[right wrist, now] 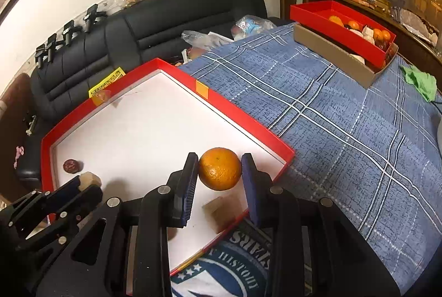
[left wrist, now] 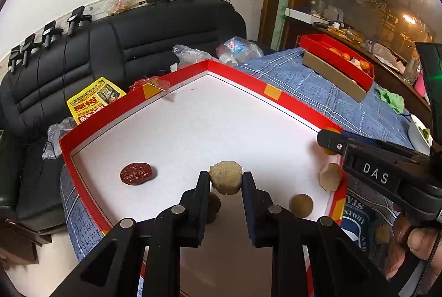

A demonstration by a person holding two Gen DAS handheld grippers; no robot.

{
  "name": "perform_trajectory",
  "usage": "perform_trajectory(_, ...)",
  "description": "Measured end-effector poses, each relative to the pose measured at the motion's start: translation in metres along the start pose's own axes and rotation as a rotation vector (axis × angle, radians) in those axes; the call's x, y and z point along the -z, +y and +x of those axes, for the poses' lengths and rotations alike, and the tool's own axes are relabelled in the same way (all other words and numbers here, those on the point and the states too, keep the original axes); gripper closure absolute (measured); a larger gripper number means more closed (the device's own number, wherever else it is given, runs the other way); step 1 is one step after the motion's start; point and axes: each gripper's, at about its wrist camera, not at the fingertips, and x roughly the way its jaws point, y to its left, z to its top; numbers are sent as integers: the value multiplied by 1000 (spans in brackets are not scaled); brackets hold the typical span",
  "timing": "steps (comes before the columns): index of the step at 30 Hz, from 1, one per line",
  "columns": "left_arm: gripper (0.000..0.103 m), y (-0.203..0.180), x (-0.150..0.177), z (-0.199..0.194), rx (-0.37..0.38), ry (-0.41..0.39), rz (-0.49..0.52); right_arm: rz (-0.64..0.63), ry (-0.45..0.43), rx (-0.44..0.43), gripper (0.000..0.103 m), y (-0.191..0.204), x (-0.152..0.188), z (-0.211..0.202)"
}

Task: Organize fruits
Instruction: 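Carry the orange and pastry into the white box and open both tools, then withdraw both open tools from the box back over the table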

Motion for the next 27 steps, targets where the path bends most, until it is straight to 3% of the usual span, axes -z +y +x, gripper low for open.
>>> perform_trajectory(4, 78, 7, -2, 3, -36, 10, -31, -10, 36, 3, 69, 2, 0, 9)
perform_trajectory(5, 72, 11, -3, 4, -44, 24, -41, -14, 47, 10, 62, 3, 1, 11)
perform_trajectory(6, 55, 14, -3, 6, -49, 43, -57, -14, 47, 18, 55, 4, 2, 10)
perform_trajectory(7, 40, 18, -3, 7, -52, 59, -74, -11, 42, 22, 40, 4, 2, 8)
perform_trajectory(9, 33, 26, -2, 9, -69, 86, -122, -3, 30, 26, 37, 2, 2, 1)
perform_trajectory(15, 33, 34, 1, -3, -84, 111, -181, -3, 10, 41, 38, -1, 10, -29)
perform_trajectory(20, 33, 20, 6, -36, -42, 29, -197, -7, -27, 51, 38, -14, 33, -76)
perform_trajectory(27, 32, -45, 30, -81, 90, -82, -26, 95, -123, 105, 38, -70, 93, -162)
